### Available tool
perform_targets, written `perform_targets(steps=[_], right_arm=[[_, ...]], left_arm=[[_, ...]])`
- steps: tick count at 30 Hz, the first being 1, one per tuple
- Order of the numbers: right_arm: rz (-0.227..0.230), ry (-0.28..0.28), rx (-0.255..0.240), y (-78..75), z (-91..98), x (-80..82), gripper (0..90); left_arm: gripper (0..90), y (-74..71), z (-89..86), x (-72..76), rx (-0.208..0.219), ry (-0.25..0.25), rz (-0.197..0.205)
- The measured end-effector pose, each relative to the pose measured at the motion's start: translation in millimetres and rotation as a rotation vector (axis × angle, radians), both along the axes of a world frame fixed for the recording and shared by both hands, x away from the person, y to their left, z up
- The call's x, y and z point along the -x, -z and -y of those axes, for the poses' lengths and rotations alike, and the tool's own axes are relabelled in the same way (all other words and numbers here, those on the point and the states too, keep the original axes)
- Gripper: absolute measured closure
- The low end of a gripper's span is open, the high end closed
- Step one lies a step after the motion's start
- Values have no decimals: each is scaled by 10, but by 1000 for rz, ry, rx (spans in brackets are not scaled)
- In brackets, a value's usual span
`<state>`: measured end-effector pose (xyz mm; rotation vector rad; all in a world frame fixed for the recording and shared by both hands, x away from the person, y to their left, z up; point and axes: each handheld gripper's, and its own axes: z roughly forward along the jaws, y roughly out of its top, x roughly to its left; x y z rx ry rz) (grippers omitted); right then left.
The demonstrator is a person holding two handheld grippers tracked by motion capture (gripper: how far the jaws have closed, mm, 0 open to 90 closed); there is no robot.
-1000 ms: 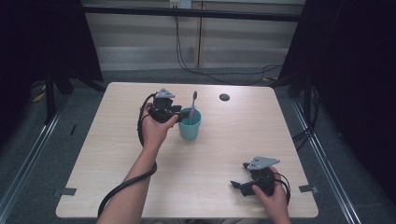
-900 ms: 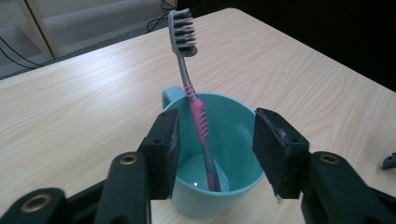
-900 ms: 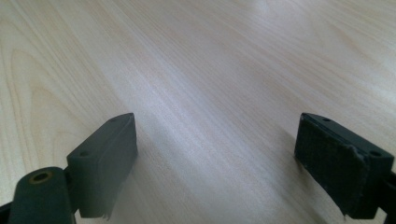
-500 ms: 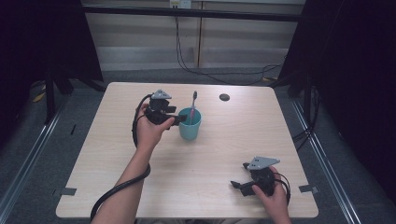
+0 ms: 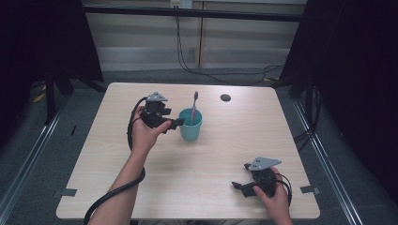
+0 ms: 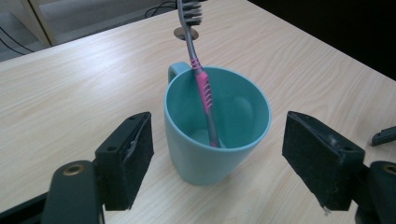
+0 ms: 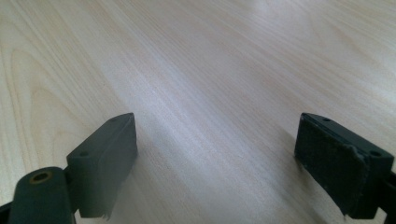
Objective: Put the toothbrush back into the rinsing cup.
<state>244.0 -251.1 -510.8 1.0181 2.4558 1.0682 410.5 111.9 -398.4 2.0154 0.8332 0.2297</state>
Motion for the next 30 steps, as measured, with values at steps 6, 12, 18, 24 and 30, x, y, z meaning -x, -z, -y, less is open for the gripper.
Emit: perform_targets(steps=[6, 12, 18, 24, 30], right_arm=[[0, -2, -1, 0, 1, -2, 126], [1, -1, 0, 0, 1, -2, 126], [1, -2, -1, 1, 1, -2, 126], [0, 0, 0, 0, 0, 0, 126], [0, -1, -2, 1, 0, -1, 126]], left_arm=[[222, 18, -17, 35, -5, 7, -10], [213, 28, -51, 61, 2, 14, -6], [198, 71, -95, 95, -2, 12, -15], [191, 90, -146, 125, -2, 14, -19], [181, 100, -188, 156, 7, 13, -15]])
